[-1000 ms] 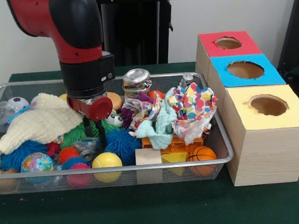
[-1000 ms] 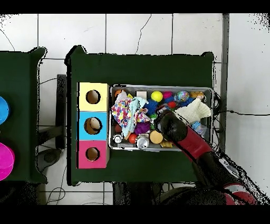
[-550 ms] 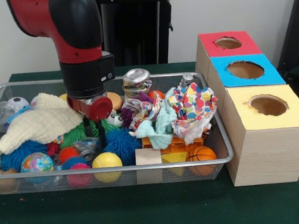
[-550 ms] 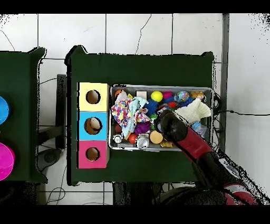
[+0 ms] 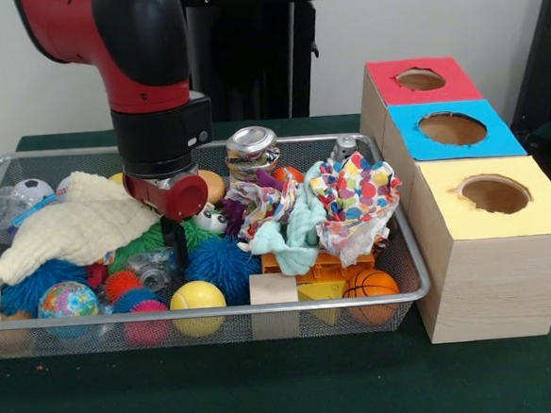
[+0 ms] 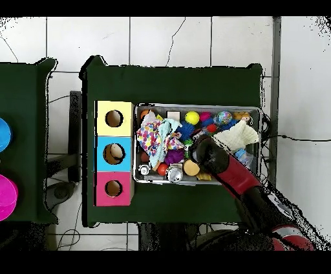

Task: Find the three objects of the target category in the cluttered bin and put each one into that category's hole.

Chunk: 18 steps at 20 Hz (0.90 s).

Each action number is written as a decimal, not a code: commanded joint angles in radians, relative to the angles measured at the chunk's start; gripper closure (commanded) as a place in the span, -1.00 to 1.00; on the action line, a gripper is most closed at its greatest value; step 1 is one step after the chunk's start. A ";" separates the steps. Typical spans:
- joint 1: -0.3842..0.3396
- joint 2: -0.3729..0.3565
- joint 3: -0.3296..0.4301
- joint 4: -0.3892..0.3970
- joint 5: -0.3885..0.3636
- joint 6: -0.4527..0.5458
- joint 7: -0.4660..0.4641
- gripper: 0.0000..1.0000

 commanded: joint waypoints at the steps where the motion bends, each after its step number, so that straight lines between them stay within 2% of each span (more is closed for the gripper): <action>1: -0.005 0.050 -0.003 -0.050 0.000 0.022 0.120 1.00; 7: 0.018 0.023 -0.023 -0.048 0.006 0.017 0.130 1.00; 13: 0.109 -0.053 -0.111 -0.083 0.049 0.158 0.138 1.00; 18: 0.138 -0.087 -0.144 -0.087 0.051 0.199 0.145 1.00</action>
